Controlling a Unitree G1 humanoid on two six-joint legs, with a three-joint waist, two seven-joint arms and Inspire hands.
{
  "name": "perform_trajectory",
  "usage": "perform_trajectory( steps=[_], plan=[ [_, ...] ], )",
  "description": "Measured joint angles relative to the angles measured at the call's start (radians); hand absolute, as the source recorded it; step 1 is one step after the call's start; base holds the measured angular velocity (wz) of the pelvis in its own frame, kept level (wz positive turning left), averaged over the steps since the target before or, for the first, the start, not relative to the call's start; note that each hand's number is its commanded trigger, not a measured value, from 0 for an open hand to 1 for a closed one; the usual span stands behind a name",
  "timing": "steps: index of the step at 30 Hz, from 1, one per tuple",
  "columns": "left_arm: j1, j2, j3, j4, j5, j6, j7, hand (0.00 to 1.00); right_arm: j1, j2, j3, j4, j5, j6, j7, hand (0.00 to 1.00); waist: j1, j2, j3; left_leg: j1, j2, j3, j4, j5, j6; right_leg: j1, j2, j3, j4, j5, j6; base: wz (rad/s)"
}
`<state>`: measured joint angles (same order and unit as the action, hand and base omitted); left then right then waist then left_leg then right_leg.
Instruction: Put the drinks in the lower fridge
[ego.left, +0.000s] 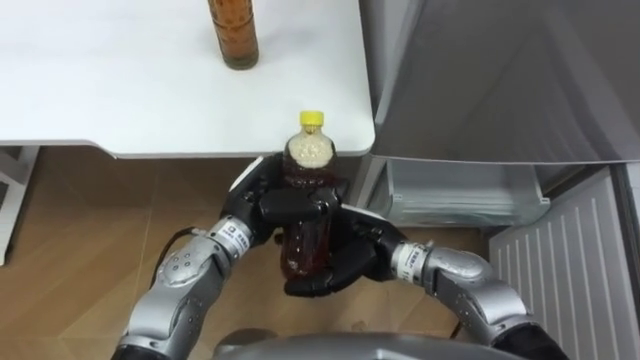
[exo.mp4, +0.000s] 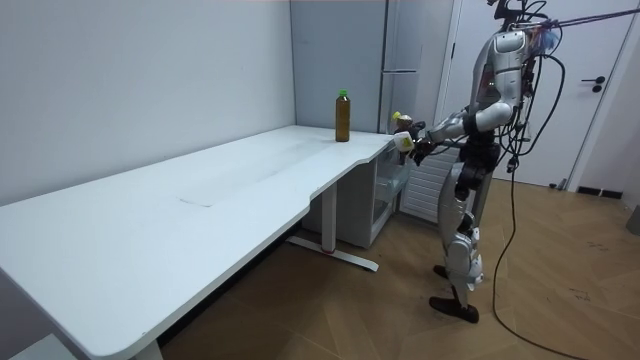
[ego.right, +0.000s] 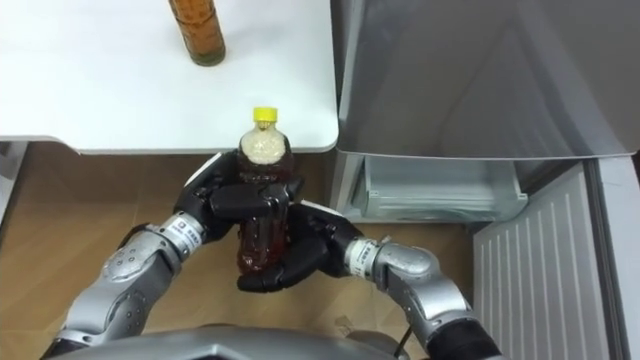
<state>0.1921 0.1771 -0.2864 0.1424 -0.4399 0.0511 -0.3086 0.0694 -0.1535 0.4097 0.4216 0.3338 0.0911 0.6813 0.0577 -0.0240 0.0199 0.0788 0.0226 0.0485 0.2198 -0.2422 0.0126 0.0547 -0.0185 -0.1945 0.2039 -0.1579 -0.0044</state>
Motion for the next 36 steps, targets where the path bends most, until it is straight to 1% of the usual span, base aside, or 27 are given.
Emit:
perform_trajectory(
  steps=[3,5,8,12,17,18,19,20,21,26,28,33,36],
  plan=[
    [-0.005,0.007,0.001,0.002,0.002,-0.014,0.0,1.0,0.0,-0.004,0.021,0.0,0.034,0.0,0.021,1.0,0.0,0.0,0.0002,0.001,0.0,0.002,0.0,0.0,0.0,0.001,0.0,0.003,0.0,0.0,0.0,0.0],
    [-0.008,0.011,0.001,0.003,0.003,-0.015,0.0,1.0,0.0,-0.007,0.04,0.0,0.056,0.0,0.023,1.0,0.0,0.0,0.0002,0.002,0.0,0.002,-0.001,0.0,0.0,0.0,0.0,0.004,0.0,0.0,0.0,0.0],
    [-0.008,0.005,-0.002,0.003,-0.001,-0.015,-0.002,1.0,0.0,-0.009,0.043,0.0,0.056,0.001,0.015,1.0,0.002,-0.001,-0.0002,0.003,0.0,0.003,-0.007,0.0,0.0,0.0,0.0,0.004,0.001,0.0,0.0,0.0],
    [-0.009,0.002,-0.01,0.003,-0.001,-0.016,-0.002,1.0,0.004,-0.012,0.05,0.0,0.096,0.02,0.007,1.0,0.0,0.0,-0.0003,0.003,0.0,0.003,-0.009,0.0,0.0,0.0,0.001,0.004,0.001,0.0,0.0,0.0],
    [-0.012,-0.006,-0.012,0.01,-0.002,-0.016,-0.001,1.0,0.012,-0.012,0.052,0.0,0.107,0.021,-0.003,1.0,0.0,0.002,-0.0003,0.003,0.0,0.001,-0.011,0.0,0.0,0.0,0.001,0.002,0.0,0.0,0.0,0.0],
    [-0.012,-0.01,-0.012,0.01,-0.002,-0.016,-0.001,0.93,0.012,-0.012,0.052,0.0,0.107,0.021,-0.006,1.0,0.0,0.003,-0.0005,0.003,0.0,0.001,-0.013,0.0,0.0,-0.001,0.001,0.001,-0.001,0.0,0.0,0.0],
    [-0.012,-0.012,-0.012,0.01,-0.001,-0.016,-0.001,0.7,0.013,-0.012,0.052,0.0,0.107,0.021,-0.006,1.0,-0.001,0.004,-0.001,0.003,0.0,-0.001,-0.013,0.0,0.0,-0.001,0.001,0.0,-0.001,0.0,0.0,0.0],
    [-0.012,-0.013,-0.012,0.01,-0.001,-0.016,-0.001,0.14,0.013,-0.012,0.052,0.0,0.107,0.021,-0.006,1.0,-0.001,0.005,-0.0015,0.003,0.0,0.0,-0.014,0.0,0.0,-0.001,0.001,0.0,-0.001,0.0,0.0,0.0],
    [-0.012,-0.013,-0.012,0.01,-0.001,-0.016,-0.001,0.0,0.013,-0.012,0.052,0.0,0.107,0.021,-0.006,1.0,-0.001,0.008,-0.0025,0.003,0.0,0.0,-0.014,0.0,0.0,-0.001,0.002,0.001,-0.001,0.0,0.0,0.0],
    [-0.012,-0.018,-0.011,0.01,0.0,-0.016,0.0,0.0,0.013,-0.012,0.049,0.0,0.106,0.021,-0.008,1.0,-0.004,0.018,-0.0092,0.003,0.0,0.001,-0.013,0.0,0.0,-0.004,0.001,0.002,-0.001,0.0,0.0,0.0],
    [-0.013,-0.025,-0.01,0.01,0.003,-0.017,0.003,0.0,0.014,-0.012,0.049,0.0,0.106,0.021,-0.009,1.0,-0.005,0.019,-0.0095,0.003,0.0,0.001,-0.01,0.0,0.0,-0.004,0.001,0.002,-0.001,0.0,0.0,0.0],
    [-0.013,-0.029,-0.012,0.01,0.004,-0.019,0.012,0.0,0.014,-0.013,0.049,0.0,0.104,0.02,-0.02,1.0,-0.015,0.018,-0.009,0.001,-0.001,0.001,-0.008,0.0,0.0,-0.004,0.0,0.002,0.0,0.0,0.0,0.0],
    [-0.016,-0.028,-0.012,0.01,0.011,-0.019,0.015,0.0,0.014,-0.011,0.049,0.0,0.104,0.02,-0.013,1.0,-0.025,0.016,-0.0072,0.0,0.0,0.001,-0.007,0.0,0.0,-0.004,0.001,0.003,-0.001,0.0,0.0,0.0]
  ],
)
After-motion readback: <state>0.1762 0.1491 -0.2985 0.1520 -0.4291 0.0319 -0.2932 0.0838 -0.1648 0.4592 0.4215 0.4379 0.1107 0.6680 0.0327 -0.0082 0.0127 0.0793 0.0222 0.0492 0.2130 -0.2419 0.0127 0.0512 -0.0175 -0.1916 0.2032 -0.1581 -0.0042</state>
